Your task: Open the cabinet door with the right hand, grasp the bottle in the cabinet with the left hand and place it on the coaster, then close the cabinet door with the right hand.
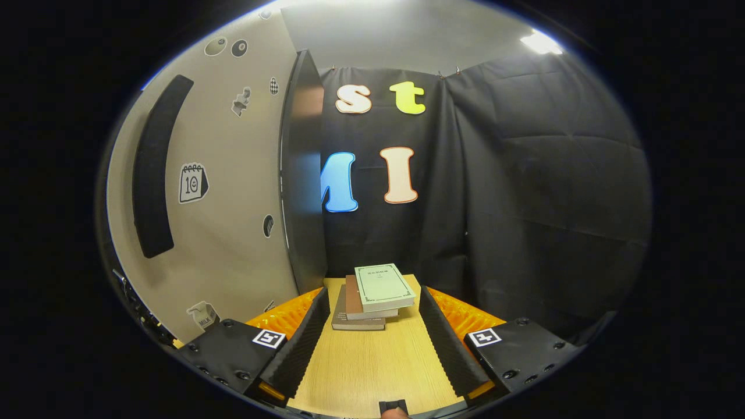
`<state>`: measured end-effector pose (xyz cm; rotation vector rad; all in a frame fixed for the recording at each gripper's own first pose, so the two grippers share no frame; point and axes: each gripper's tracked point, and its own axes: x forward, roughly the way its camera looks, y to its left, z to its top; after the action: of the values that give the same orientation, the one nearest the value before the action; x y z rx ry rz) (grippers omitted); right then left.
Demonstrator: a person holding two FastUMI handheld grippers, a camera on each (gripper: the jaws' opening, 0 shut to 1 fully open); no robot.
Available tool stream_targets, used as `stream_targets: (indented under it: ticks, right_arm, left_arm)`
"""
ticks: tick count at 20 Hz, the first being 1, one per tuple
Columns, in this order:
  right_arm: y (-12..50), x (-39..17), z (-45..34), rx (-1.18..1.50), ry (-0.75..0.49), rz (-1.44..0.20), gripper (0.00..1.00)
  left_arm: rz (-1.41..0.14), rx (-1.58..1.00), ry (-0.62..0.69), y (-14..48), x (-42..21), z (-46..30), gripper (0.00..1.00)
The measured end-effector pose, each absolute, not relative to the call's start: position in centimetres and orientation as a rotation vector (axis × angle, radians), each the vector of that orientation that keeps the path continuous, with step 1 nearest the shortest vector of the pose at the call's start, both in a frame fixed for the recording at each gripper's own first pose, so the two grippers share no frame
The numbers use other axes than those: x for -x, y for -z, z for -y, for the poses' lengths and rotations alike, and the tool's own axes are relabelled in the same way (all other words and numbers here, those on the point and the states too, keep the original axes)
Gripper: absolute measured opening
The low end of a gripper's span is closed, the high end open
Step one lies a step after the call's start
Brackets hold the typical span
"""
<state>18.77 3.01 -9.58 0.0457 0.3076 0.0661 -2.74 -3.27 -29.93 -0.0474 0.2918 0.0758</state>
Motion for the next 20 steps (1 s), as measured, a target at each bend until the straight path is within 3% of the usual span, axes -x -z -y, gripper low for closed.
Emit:
stream_targets:
  ticks: [9,10,12,19,20]
  right_arm:
    - [5.9,-19.0,-4.0,-0.084,-0.131,-0.231,0.98]
    - [5.4,-19.1,-4.3,-0.089,-0.144,-0.222,0.93]
    - [4.5,-19.0,-5.2,-0.1,-0.18,-0.22,0.98]
    - [0.9,-17.8,-7.9,-0.135,-0.286,-0.203,0.93]
    - [0.7,-17.7,-8.4,-0.131,-0.296,-0.2,0.98]
  left_arm:
    - [-0.237,0.007,-0.123,20.0,1.9,1.6,0.66]
    - [-0.223,0.004,-0.129,18.1,2.1,1.4,0.66]
    - [-0.198,-0.012,-0.142,14.7,2.6,0.9,0.66]
    - [-0.138,0.016,-0.152,6.6,2.9,-0.5,0.66]
    - [-0.137,0.026,-0.144,6.2,2.7,-0.7,0.66]
